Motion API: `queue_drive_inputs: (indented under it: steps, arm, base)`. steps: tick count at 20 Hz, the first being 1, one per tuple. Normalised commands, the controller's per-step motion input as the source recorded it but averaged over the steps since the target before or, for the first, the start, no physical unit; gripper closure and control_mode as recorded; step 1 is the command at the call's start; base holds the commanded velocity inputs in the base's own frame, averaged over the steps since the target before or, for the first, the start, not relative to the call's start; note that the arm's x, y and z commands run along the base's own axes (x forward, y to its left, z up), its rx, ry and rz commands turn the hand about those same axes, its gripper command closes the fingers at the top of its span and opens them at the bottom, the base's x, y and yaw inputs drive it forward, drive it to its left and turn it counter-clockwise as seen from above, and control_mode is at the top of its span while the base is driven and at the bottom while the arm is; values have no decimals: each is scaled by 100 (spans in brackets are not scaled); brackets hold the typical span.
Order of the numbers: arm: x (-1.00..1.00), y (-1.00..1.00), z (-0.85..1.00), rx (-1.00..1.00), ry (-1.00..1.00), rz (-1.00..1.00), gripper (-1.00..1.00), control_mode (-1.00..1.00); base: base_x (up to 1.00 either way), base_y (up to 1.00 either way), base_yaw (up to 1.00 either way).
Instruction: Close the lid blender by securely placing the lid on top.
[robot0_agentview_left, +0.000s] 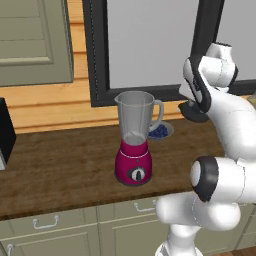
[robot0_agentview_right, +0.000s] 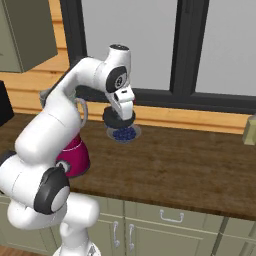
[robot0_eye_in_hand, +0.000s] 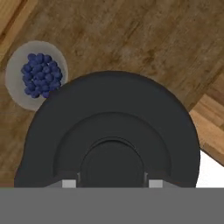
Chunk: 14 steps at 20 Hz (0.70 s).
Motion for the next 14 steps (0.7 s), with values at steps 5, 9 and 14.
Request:
queue_drive_inputs:
  steps: [5,9,14]
  arm:
    - [0,88,100,-4,-30,-10,100,-100]
    - [3,60,100,-4,-29,-2,100,-100]
    - [15,29,100,-4,-18,4,100,-100]
  base:
    - [0,0,0]
    - [0,0,0]
    - [0,0,0]
